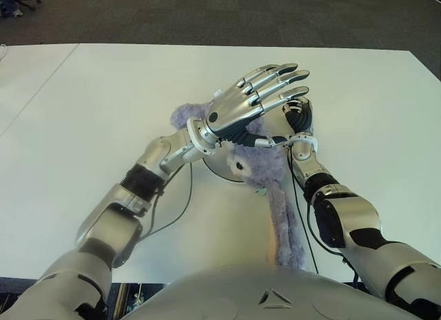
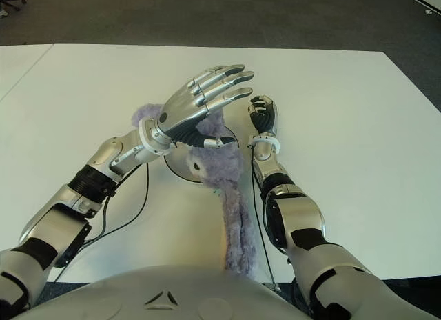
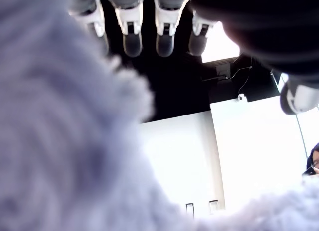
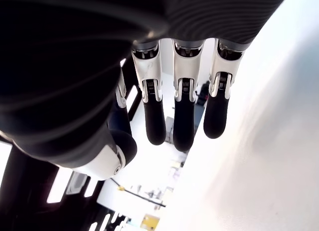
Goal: Put the doll into the plate.
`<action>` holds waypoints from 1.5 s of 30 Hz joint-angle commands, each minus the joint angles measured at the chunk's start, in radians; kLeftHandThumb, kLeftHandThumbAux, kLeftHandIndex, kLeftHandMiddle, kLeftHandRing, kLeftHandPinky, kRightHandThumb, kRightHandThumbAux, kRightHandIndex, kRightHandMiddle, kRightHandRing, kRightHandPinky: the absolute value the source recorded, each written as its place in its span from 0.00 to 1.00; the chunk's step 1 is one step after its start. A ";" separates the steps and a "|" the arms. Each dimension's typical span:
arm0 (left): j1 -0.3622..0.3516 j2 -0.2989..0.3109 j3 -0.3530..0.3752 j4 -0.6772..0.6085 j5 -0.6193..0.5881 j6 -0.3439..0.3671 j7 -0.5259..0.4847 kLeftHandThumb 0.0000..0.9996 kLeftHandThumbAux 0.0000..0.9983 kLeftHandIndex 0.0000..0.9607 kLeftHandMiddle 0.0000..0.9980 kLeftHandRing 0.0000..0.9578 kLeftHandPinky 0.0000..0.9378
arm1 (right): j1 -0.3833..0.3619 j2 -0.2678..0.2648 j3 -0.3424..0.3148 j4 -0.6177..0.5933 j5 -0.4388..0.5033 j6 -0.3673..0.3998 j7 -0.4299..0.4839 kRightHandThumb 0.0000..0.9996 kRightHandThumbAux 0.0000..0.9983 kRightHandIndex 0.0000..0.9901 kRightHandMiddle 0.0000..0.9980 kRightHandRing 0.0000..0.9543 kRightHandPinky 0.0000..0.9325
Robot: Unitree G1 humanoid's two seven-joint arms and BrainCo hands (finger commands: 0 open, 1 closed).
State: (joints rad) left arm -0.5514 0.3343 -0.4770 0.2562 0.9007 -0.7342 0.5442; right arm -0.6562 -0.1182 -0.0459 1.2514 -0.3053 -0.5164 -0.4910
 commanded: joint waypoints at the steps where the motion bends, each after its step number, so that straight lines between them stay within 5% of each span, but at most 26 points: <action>1: -0.064 -0.037 -0.013 -0.006 -0.002 -0.019 -0.033 0.28 0.27 0.00 0.00 0.00 0.00 | 0.171 0.061 -0.012 0.105 0.029 0.056 0.045 0.69 0.73 0.41 0.41 0.50 0.53; 8: -0.096 -0.047 -0.012 -0.024 0.025 -0.031 -0.030 0.32 0.25 0.00 0.00 0.00 0.00 | 0.172 0.029 0.024 0.089 0.001 0.081 0.001 0.68 0.74 0.40 0.36 0.44 0.48; 17: -0.103 -0.055 -0.005 -0.051 0.071 0.002 -0.009 0.31 0.23 0.00 0.00 0.00 0.00 | 0.157 0.053 0.066 0.075 -0.019 0.135 -0.046 0.68 0.74 0.40 0.35 0.43 0.51; 20: -0.104 -0.049 -0.001 -0.054 0.094 0.010 0.010 0.29 0.22 0.00 0.00 0.00 0.00 | 0.145 0.068 0.072 0.073 -0.017 0.142 -0.055 0.68 0.74 0.40 0.35 0.41 0.44; 30: -0.166 0.011 0.086 -0.083 0.090 0.047 0.002 0.27 0.24 0.00 0.00 0.00 0.00 | 0.174 0.073 0.034 0.067 0.043 0.043 0.035 0.69 0.74 0.40 0.34 0.38 0.37; 36: -0.244 0.055 0.136 -0.050 0.096 0.071 0.012 0.20 0.25 0.00 0.00 0.00 0.00 | 0.173 0.075 0.025 0.086 0.051 0.065 0.044 0.70 0.74 0.40 0.37 0.44 0.54; 43: -0.245 0.222 0.236 0.041 0.022 -0.009 0.054 0.10 0.30 0.00 0.00 0.00 0.00 | 0.163 0.069 0.006 0.111 0.055 0.126 0.062 0.70 0.74 0.41 0.41 0.50 0.58; 45: -0.245 0.256 0.259 0.074 -0.003 -0.026 0.055 0.10 0.31 0.00 0.00 0.00 0.00 | 0.169 0.063 0.015 0.114 0.041 0.141 0.049 0.70 0.74 0.41 0.49 0.59 0.69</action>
State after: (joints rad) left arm -0.8167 0.5059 -0.2654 0.2551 0.9392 -0.7229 0.5863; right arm -0.6571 -0.0878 -0.0334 1.2350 -0.2618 -0.5212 -0.4531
